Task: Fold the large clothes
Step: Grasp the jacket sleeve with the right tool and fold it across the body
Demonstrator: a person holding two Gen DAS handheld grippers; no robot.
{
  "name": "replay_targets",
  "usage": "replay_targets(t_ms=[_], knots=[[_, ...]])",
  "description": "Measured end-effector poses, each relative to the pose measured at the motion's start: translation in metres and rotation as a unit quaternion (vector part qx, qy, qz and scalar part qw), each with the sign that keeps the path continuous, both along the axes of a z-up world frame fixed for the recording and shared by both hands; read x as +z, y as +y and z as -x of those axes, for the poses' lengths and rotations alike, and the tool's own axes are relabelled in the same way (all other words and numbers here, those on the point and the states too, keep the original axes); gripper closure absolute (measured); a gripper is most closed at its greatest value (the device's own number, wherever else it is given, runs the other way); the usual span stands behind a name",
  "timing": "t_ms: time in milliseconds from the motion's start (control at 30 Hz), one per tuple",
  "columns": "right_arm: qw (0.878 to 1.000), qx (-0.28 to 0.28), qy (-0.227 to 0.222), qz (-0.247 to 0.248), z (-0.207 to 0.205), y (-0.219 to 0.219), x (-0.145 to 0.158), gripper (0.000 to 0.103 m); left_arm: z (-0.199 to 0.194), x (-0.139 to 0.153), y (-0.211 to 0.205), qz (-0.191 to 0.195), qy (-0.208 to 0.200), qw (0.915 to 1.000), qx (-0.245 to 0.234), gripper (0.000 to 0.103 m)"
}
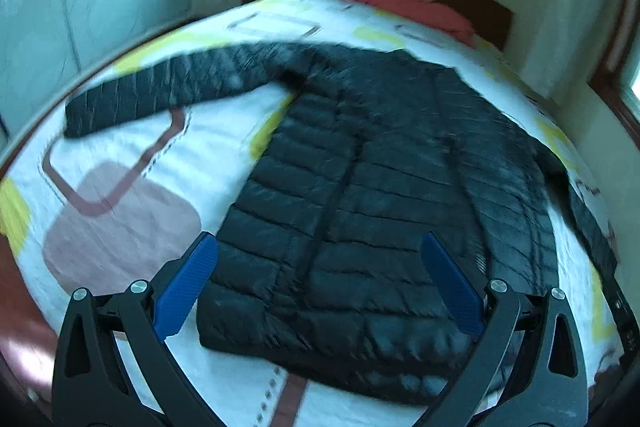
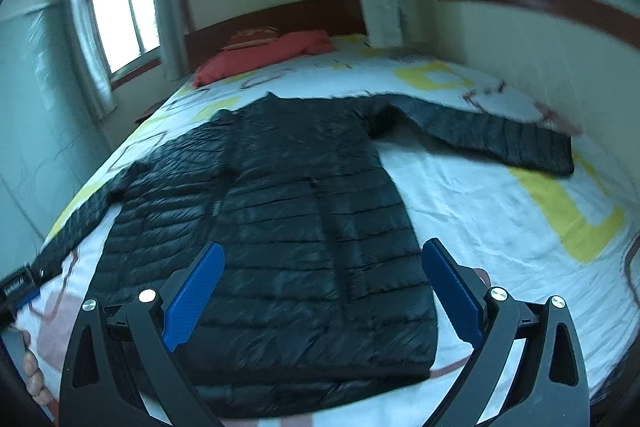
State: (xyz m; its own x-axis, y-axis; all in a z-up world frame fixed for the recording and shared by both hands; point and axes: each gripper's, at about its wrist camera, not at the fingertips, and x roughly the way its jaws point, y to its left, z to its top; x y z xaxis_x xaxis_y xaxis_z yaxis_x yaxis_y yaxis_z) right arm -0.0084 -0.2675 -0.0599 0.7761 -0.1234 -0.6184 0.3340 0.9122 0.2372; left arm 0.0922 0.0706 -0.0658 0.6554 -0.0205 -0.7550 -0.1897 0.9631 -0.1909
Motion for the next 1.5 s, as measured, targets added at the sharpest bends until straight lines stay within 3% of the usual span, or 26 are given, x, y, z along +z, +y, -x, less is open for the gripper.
replay_targets(t_ms=[67,167,233,333,400,500,567,633,800,900,1133,1267,1367,1433,1500], knots=[[1.0,-0.011,0.002,-0.026,-0.008,-0.021,-0.008,0.005,-0.014,-0.013,0.021,0.017,0.008,0.9994,0.028,0.002],[0.998,-0.033,0.008,-0.058,-0.019,-0.052,-0.022,0.01,-0.03,-0.03,0.049,0.023,0.013,0.9975,0.066,0.028],[0.996,-0.049,0.019,-0.071,-0.026,-0.068,-0.029,0.047,-0.043,-0.045,0.071,0.037,0.031,0.9946,0.092,0.038],[0.989,-0.088,0.013,-0.117,-0.031,-0.11,-0.045,0.05,-0.055,-0.062,0.099,0.048,0.047,0.9895,0.128,0.045],[0.983,-0.119,0.004,-0.137,-0.032,-0.138,-0.052,0.048,-0.061,-0.068,0.116,0.049,0.047,0.9858,0.154,0.045],[0.976,-0.153,-0.018,-0.156,-0.029,-0.173,-0.061,0.032,-0.064,-0.073,0.136,0.05,0.04,0.9809,0.184,0.044],[0.969,-0.176,-0.034,-0.171,-0.028,-0.195,-0.066,0.031,-0.065,-0.075,0.148,0.063,0.031,0.9757,0.207,0.032],[0.957,-0.2,-0.053,-0.205,-0.024,-0.225,-0.077,0.031,-0.063,-0.078,0.158,0.083,0.019,0.9701,0.228,0.021],[0.919,-0.254,-0.105,-0.284,-0.02,-0.276,-0.101,0.031,-0.059,-0.092,0.171,0.106,0.017,0.9605,0.257,0.015],[0.902,-0.279,-0.126,-0.304,-0.02,-0.298,-0.112,0.031,-0.06,-0.093,0.169,0.085,0.007,0.9635,0.254,0.013],[0.885,-0.319,-0.181,-0.289,-0.026,-0.322,-0.109,0.031,-0.061,-0.099,0.168,0.069,-0.001,0.9666,0.247,0.01],[0.881,-0.339,-0.189,-0.27,-0.032,-0.326,-0.108,0.031,-0.069,-0.099,0.159,0.022,0.02,0.9735,0.227,0.01],[0.868,-0.357,-0.201,-0.281,-0.026,-0.327,-0.109,0.033,-0.069,-0.101,0.154,-0.012,0.025,0.9749,0.221,0.01],[0.858,-0.354,-0.2,-0.314,-0.023,-0.322,-0.111,0.033,-0.069,-0.103,0.151,-0.024,0.024,0.9753,0.218,0.01],[0.863,-0.347,-0.187,-0.316,-0.03,-0.318,-0.112,0.032,-0.071,-0.105,0.15,-0.032,0.027,0.9749,0.219,0.01]])
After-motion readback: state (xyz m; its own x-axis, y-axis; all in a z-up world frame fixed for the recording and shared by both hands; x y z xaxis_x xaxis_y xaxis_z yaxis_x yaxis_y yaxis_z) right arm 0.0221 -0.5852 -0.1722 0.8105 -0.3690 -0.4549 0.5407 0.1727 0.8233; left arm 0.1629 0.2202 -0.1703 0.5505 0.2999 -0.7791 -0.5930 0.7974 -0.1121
